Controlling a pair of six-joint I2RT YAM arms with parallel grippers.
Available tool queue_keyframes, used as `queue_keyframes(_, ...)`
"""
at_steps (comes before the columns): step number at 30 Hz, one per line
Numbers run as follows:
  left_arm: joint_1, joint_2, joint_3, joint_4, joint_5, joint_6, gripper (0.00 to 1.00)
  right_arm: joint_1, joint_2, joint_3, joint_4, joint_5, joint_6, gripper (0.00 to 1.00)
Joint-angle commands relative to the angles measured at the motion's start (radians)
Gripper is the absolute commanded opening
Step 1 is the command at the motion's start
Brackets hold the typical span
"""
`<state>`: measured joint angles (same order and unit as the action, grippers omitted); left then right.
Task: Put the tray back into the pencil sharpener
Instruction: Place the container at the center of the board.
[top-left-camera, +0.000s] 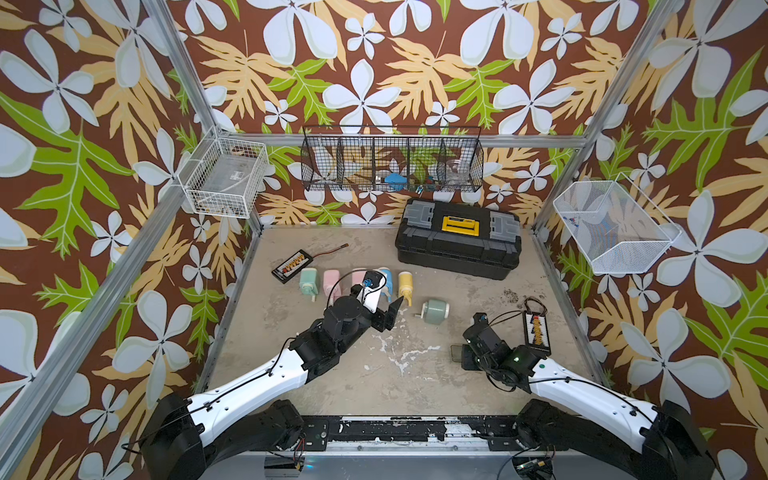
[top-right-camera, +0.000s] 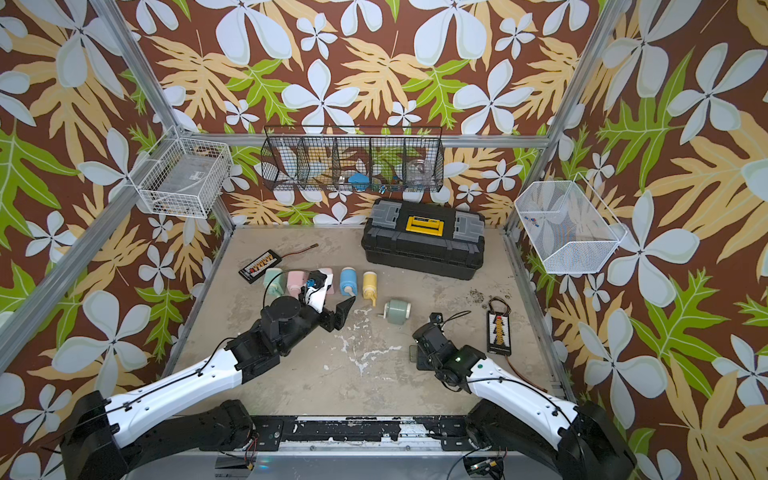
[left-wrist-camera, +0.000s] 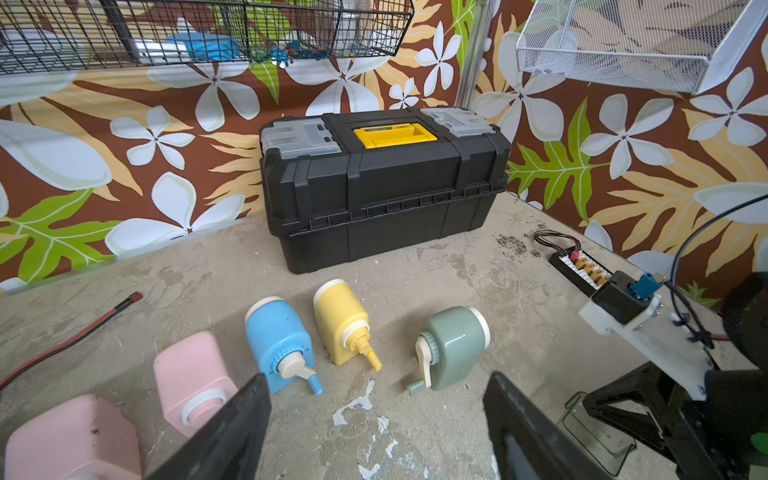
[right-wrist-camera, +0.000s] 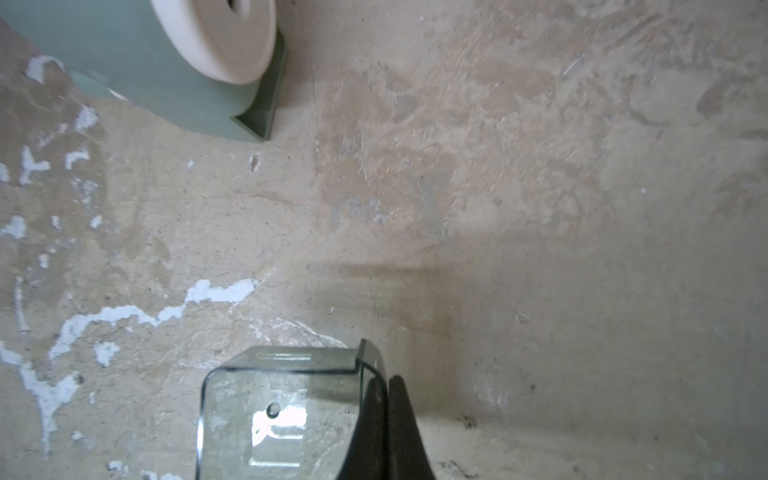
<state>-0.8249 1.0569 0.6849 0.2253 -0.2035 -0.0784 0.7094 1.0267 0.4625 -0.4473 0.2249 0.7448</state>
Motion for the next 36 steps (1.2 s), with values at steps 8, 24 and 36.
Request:
queue_keyframes(8, 0.001, 0.032, -0.004, 0.040, -0.001, 0.023, 0.82, 0.058, 0.104, 0.021, -0.010, 0.097, 0.027, 0.00)
queue_keyframes(24, 0.001, 0.043, -0.040, 0.105, 0.076, 0.125, 0.82, 0.059, -0.005, 0.013, -0.004, 0.087, 0.011, 0.18)
queue_keyframes(36, 0.004, 0.189, 0.127, -0.087, 0.357, 0.437, 0.91, 0.059, -0.375, -0.022, 0.024, 0.127, -0.008, 0.22)
